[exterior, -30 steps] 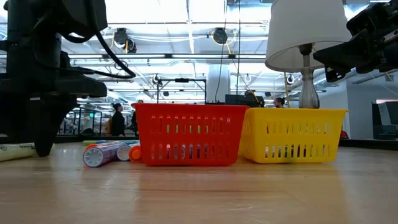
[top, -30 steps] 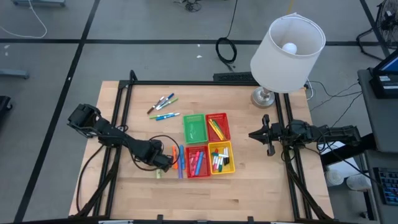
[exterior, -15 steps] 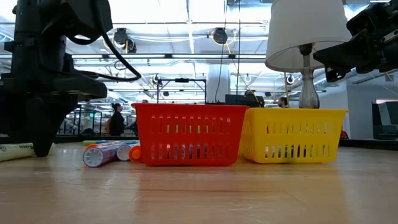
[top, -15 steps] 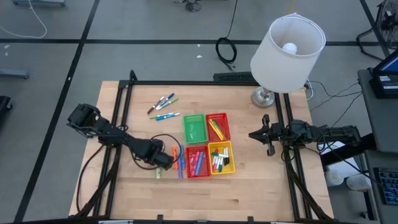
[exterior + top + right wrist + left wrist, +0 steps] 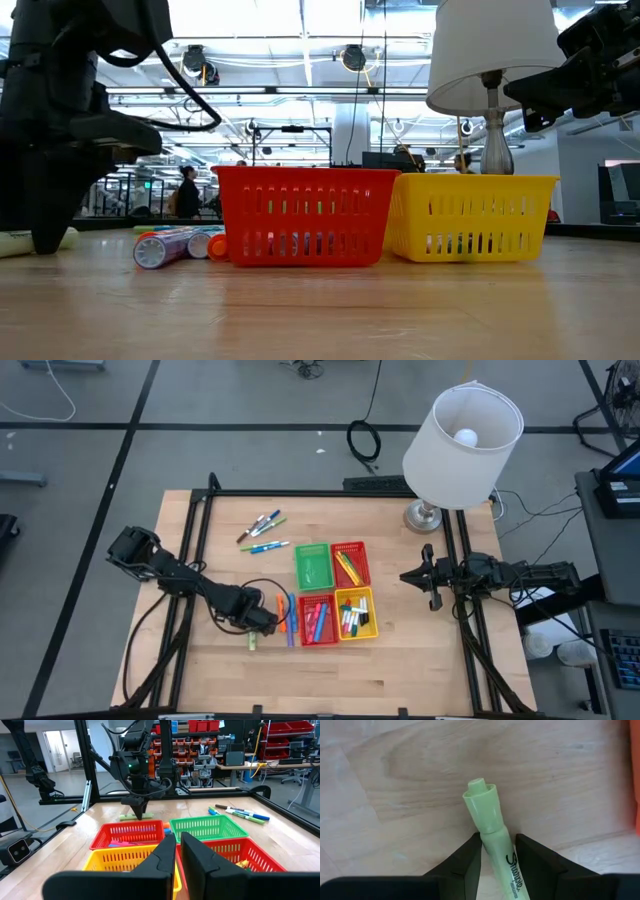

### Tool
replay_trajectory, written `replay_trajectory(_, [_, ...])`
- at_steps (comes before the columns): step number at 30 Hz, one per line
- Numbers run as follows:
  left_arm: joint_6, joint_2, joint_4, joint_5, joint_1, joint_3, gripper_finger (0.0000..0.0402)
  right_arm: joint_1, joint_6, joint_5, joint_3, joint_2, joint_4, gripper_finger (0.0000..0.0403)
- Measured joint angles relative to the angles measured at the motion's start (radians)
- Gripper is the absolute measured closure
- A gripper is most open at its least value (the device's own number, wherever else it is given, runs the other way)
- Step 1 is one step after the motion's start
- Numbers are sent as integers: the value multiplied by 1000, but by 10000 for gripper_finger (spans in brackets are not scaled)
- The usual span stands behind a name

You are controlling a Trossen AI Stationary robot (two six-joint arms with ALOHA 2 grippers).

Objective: Pick & Place Markers
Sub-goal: Put the large green highlighter into the bottom red bin

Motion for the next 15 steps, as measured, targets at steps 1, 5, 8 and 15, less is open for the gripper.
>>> replay_trajectory(1, [-5, 0, 1, -1, 0, 0, 270, 0, 0, 0, 0, 0, 0, 385])
replay_trajectory(5, [5, 0, 0, -20, -1, 0, 270, 0, 0, 0, 0, 0, 0, 385])
replay_trajectory(8, [44, 0, -1, -38, -2, 1, 270, 0, 0, 0, 0, 0, 0, 385])
replay_trajectory(15, [96, 0, -1, -80, -12, 2, 271, 0, 0, 0, 0, 0, 0, 385])
